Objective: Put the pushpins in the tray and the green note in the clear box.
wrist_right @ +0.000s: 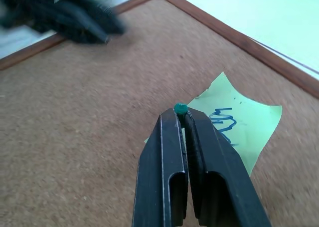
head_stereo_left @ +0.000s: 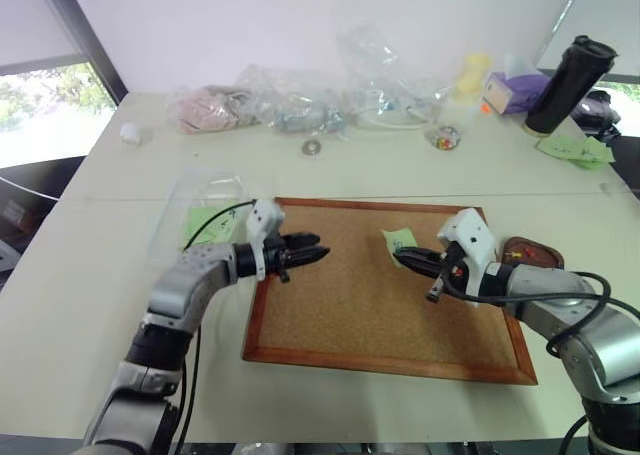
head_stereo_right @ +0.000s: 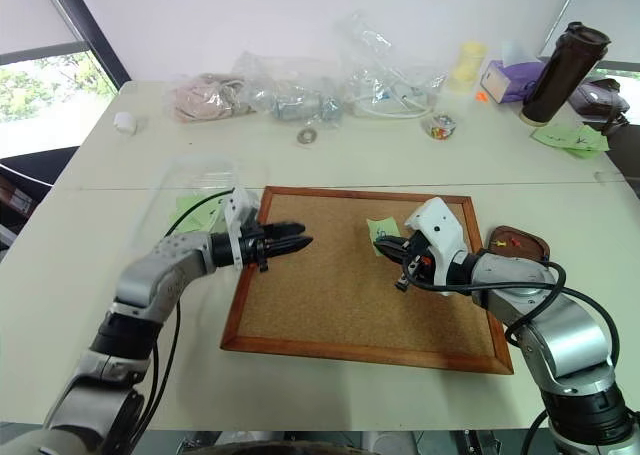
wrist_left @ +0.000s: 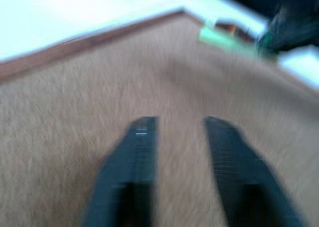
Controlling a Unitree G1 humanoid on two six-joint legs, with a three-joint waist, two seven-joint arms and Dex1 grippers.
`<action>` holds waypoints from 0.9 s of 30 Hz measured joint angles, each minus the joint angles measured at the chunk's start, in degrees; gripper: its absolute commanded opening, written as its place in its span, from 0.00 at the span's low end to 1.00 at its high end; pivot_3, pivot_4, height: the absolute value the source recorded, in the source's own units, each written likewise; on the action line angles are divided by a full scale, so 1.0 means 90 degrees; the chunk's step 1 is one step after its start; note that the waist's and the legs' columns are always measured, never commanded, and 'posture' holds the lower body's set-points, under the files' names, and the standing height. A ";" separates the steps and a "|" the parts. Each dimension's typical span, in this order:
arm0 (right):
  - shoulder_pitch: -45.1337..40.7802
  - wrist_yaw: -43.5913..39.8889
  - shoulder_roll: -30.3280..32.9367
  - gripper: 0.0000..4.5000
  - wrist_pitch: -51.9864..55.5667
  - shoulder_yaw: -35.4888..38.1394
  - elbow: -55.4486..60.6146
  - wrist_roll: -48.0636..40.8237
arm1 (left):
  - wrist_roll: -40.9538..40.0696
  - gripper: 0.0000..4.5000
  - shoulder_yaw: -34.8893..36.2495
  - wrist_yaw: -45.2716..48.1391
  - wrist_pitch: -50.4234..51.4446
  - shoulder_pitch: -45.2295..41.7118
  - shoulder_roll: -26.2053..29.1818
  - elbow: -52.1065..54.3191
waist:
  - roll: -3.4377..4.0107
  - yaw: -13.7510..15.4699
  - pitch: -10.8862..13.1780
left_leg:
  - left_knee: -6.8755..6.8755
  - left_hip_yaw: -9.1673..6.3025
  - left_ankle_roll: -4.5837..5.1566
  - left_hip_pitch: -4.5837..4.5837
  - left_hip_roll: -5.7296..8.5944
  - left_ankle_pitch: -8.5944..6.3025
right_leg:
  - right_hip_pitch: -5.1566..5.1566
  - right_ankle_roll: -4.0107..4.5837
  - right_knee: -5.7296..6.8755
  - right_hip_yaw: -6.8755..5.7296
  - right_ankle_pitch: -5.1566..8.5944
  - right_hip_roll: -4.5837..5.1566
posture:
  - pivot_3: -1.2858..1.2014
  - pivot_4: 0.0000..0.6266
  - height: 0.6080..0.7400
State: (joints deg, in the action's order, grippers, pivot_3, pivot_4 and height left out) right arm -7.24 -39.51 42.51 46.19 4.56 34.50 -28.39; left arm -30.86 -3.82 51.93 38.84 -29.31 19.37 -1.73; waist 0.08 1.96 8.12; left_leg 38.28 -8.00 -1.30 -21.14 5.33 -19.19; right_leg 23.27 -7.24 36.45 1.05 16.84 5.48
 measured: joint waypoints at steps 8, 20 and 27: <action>-0.0098 -0.0163 0.0350 0.01 -0.0054 -0.0147 0.0202 0.0009 | -0.0714 0.99 0.0148 -0.0601 0.1288 -0.0526 -0.0772 -0.0107 | -0.0007 -0.0027 0.0005 | 0.0004 0.0001 -0.0003 -0.0015 0.0002 0.0002 | 0.0021 -0.0001 0.0015 -0.0001 -0.0001 0.0001 | 0.52 0.24 1.00; -0.0583 -0.0308 0.0647 0.01 -0.0035 -0.0172 0.0473 -0.0017 | -0.1325 0.99 0.0637 -0.1799 0.2594 -0.0729 -0.1738 -0.0306 | -0.0024 0.0019 0.0014 | 0.0011 0.0002 -0.0005 -0.0016 0.0003 0.0003 | 0.0024 -0.0001 0.0025 0.0001 -0.0001 0.0002 | 0.52 0.24 1.00; -0.0625 -0.0336 0.0653 0.01 0.0018 -0.0181 0.0680 -0.0135 | -0.1438 0.81 0.0793 -0.2099 0.2755 -0.0780 -0.1965 -0.0549 | -0.0024 0.0020 0.0015 | 0.0014 0.0003 -0.0006 -0.0016 0.0004 0.0003 | 0.0026 -0.0001 0.0033 0.0000 -0.0001 0.0003 | 0.52 0.24 1.00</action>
State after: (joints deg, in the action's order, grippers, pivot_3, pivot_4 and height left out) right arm -12.87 -42.54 48.39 46.35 2.93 40.62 -29.60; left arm -43.80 3.32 33.04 63.64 -36.33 1.69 -6.67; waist -0.14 2.14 8.25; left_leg 38.40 -7.97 -1.35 -21.29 5.37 -19.16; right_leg 23.50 -7.25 36.74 1.05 16.83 5.51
